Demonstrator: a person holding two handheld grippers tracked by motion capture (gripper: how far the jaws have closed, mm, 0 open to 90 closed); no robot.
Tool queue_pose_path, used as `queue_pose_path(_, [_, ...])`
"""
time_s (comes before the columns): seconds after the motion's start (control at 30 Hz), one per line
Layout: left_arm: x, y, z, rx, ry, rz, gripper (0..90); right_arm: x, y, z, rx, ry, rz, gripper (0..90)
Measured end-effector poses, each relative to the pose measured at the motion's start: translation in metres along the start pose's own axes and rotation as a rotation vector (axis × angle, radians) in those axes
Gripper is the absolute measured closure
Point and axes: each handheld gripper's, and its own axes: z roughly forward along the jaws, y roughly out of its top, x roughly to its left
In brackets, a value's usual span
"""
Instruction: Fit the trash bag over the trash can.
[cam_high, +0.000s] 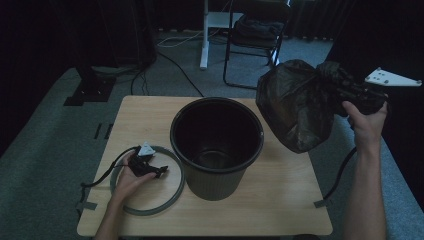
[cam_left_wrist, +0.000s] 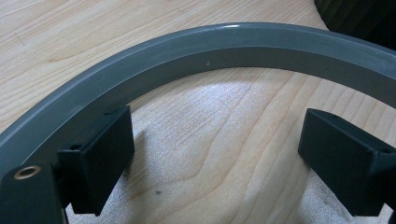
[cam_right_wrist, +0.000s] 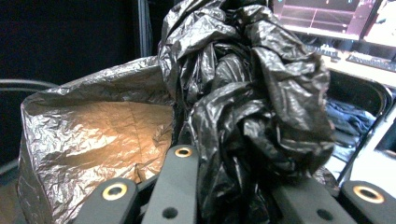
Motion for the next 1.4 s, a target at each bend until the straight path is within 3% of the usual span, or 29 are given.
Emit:
queue_pose_path(0.3, [0.000, 0.000, 0.000, 0.000, 0.001, -0.001, 10.8, 0.008, 0.014, -0.012, -0.062, 0.054, -0.015, 82.8])
queue_pose_path(0.73, [0.000, 0.000, 0.000, 0.000, 0.001, -0.002, 10.8, 0.032, 0.032, -0.005, -0.114, 0.174, -0.055, 82.6])
queue_pose_path(1.4, [0.000, 0.000, 0.000, 0.000, 0.001, -0.001, 10.8, 0.068, 0.054, 0.025, -0.084, 0.321, -0.114, 82.4])
